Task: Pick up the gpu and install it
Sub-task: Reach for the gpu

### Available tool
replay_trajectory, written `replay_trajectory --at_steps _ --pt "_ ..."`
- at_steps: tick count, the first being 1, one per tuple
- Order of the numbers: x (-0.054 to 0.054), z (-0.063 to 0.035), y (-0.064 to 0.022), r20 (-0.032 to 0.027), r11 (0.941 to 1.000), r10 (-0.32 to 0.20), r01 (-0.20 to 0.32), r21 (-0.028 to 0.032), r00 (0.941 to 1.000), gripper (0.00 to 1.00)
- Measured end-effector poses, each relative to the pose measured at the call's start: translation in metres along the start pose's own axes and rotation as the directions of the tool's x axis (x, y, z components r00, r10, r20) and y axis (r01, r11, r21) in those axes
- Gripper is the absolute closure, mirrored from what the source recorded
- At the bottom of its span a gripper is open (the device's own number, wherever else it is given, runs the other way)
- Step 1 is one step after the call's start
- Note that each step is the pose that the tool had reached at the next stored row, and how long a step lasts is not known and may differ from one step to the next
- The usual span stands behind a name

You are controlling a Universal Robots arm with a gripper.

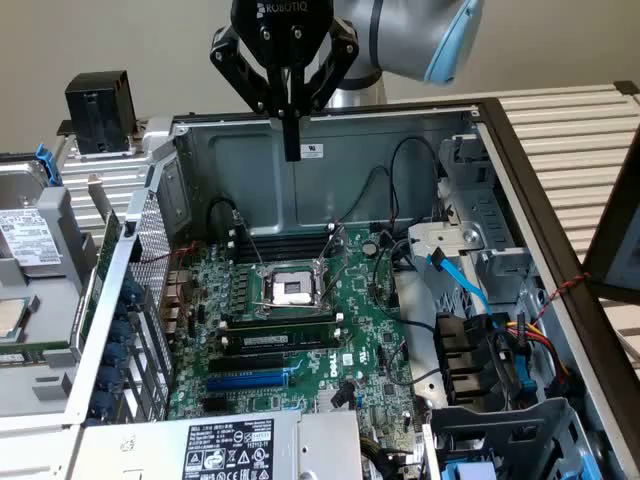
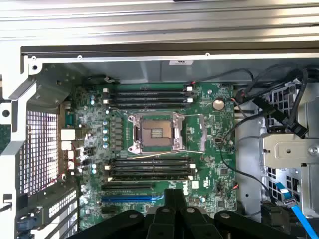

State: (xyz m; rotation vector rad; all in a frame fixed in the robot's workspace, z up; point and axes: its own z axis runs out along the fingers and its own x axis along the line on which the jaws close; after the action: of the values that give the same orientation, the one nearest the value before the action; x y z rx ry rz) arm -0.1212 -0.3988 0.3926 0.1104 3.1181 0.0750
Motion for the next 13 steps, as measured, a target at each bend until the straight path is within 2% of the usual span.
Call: replay_trajectory --at_steps 11,13 --pt "0.0001 0.0000 0.0000 0.0000 1.0000 0.000 0.000 0.0000 1.0000 0.89" --pt "0.0045 -0.0001 -0.0003 0.0005 1.0000 0.000 0.000 0.0000 1.0000 0.89"
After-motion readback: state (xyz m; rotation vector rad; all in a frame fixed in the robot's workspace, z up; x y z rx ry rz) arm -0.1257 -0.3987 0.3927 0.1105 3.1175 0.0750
